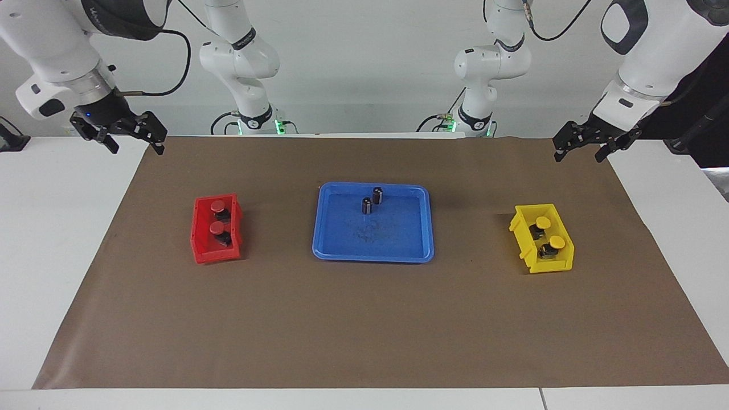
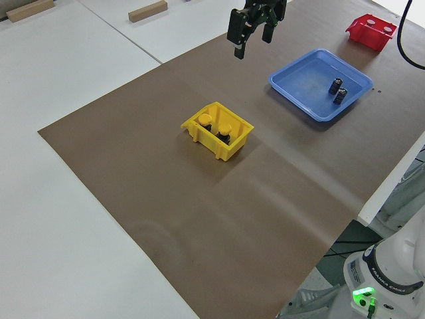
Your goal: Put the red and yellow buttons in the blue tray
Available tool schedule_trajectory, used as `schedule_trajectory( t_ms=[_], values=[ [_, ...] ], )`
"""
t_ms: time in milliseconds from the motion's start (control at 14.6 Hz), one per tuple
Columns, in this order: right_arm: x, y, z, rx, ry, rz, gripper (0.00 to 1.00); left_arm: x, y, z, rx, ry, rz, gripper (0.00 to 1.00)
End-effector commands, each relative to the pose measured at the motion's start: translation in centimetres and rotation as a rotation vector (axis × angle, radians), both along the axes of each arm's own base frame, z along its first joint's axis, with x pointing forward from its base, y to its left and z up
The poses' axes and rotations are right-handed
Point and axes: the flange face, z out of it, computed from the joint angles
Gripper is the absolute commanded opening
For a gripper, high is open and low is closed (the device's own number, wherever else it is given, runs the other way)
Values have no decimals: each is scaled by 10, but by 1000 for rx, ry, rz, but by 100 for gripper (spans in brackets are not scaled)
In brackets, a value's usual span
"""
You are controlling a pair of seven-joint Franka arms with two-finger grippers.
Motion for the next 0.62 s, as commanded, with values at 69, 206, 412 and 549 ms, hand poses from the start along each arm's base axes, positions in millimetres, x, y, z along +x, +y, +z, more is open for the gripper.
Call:
schedule_trajectory(
  t_ms=[69,206,412,549],
  values=[
    [-2,-1,-1,1,11,10,100,-8,1,2,-1,5,-2,100],
    [-2,-1,0,1,9,12,100,-8,1,2,-1,5,-2,100],
    [-2,-9,-1,1,8,0,100,-8,1,2,-1,5,-2,100],
    [-5,-6,-4,2,14,9,100,-8,1,2,-1,5,-2,100]
  ],
)
